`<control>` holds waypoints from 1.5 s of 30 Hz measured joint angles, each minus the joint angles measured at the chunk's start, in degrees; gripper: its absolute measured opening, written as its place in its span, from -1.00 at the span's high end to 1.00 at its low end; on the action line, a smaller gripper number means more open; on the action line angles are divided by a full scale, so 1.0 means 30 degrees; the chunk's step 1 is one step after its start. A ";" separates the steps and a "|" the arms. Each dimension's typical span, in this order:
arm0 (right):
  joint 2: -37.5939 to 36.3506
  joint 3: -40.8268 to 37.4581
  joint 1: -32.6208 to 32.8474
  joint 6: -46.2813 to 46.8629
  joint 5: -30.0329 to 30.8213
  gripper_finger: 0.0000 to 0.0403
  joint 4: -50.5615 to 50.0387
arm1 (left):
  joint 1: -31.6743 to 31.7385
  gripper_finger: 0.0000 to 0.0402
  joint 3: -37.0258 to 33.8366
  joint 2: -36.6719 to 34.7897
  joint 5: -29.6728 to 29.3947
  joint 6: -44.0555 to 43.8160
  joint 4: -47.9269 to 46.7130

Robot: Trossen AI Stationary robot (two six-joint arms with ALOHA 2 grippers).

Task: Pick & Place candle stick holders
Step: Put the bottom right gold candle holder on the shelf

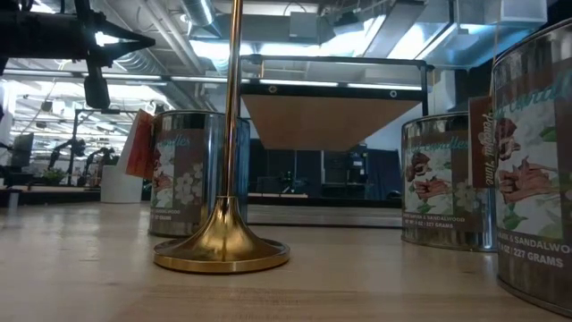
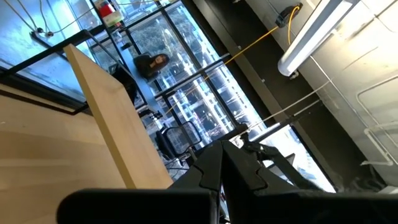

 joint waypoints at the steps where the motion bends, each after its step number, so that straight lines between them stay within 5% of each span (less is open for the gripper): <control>1: 0.0392 0.0000 0.0244 0.0310 0.0287 0.98 0.0026 | 0.0000 0.99 0.0000 0.0000 -0.0007 -0.0003 0.0000; 12: 0.3481 0.0000 0.0673 0.1625 0.0884 0.90 -0.2739 | 0.0001 0.99 0.0000 0.0000 0.0020 -0.0314 -0.0015; 19: 0.4746 -0.0007 0.0646 0.2980 0.3503 0.41 -0.5387 | 0.0003 0.99 0.0000 -0.0005 0.0151 -0.0486 -0.0247; 28: 0.8060 -0.0022 0.0520 0.4743 0.5413 -0.19 -0.4843 | -0.0019 0.99 0.0000 -0.0004 0.0558 -0.1388 -0.0712; 45: 1.0079 0.0001 -0.0935 0.5990 0.8792 -0.22 -0.4932 | -0.0019 0.99 0.0000 0.0000 0.1053 -0.2897 -0.0874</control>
